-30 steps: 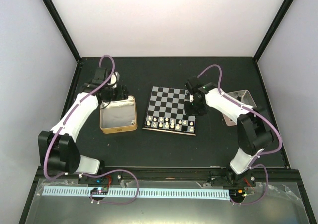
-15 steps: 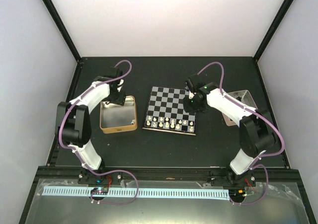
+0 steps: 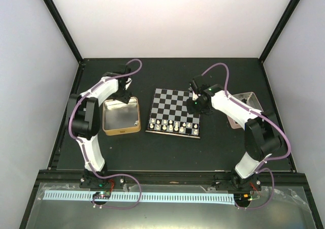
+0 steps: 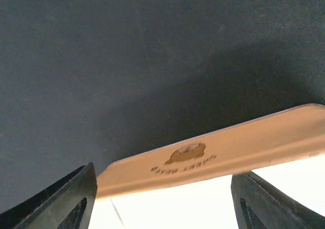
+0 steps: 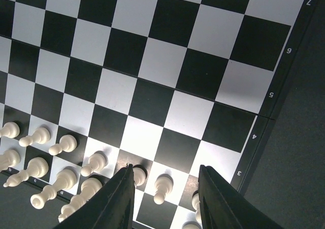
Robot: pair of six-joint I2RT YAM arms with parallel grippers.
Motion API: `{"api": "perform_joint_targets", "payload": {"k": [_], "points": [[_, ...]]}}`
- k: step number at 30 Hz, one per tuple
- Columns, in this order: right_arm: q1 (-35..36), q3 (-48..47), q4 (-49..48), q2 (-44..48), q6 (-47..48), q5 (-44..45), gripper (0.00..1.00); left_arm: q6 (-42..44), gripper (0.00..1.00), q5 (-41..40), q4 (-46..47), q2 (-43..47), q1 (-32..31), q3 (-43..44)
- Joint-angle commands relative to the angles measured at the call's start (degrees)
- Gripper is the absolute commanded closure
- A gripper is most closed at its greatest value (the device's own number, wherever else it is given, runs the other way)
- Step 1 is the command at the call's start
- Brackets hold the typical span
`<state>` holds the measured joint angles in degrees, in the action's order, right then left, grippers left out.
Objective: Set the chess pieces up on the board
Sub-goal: Adjust the storage box at the center of the board.
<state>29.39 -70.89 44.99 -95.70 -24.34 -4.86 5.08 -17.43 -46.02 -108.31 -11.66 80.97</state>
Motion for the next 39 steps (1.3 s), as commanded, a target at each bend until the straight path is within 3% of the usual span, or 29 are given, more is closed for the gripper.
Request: {"api": "perform_joint_targets", "payload": {"k": [1, 11, 21, 35, 39], "points": [[0.06, 0.14, -1.05, 1.38, 0.08, -0.16, 0.63, 4.19, 0.29, 2.31, -1.64, -3.69, -0.38, 3.52], [0.04, -1.2, -0.53, 0.18, -0.1, -0.7, 0.63, 2.91, 0.64, -2.03, -1.45, -4.5, -0.22, 2.55], [0.05, -4.6, 1.33, -1.91, 0.58, -3.53, 0.64, -0.16, 0.81, -6.54, -3.85, 1.15, -0.15, -2.01], [0.01, -4.08, 0.54, -1.3, -0.27, -4.55, 0.64, -13.6, 0.95, -7.52, -9.44, 5.36, 0.14, -9.39], [0.01, -3.6, 0.16, -0.84, -0.51, -4.62, 0.64, -16.89, 0.85, -6.38, -10.16, 8.34, 0.14, -7.89]]}}
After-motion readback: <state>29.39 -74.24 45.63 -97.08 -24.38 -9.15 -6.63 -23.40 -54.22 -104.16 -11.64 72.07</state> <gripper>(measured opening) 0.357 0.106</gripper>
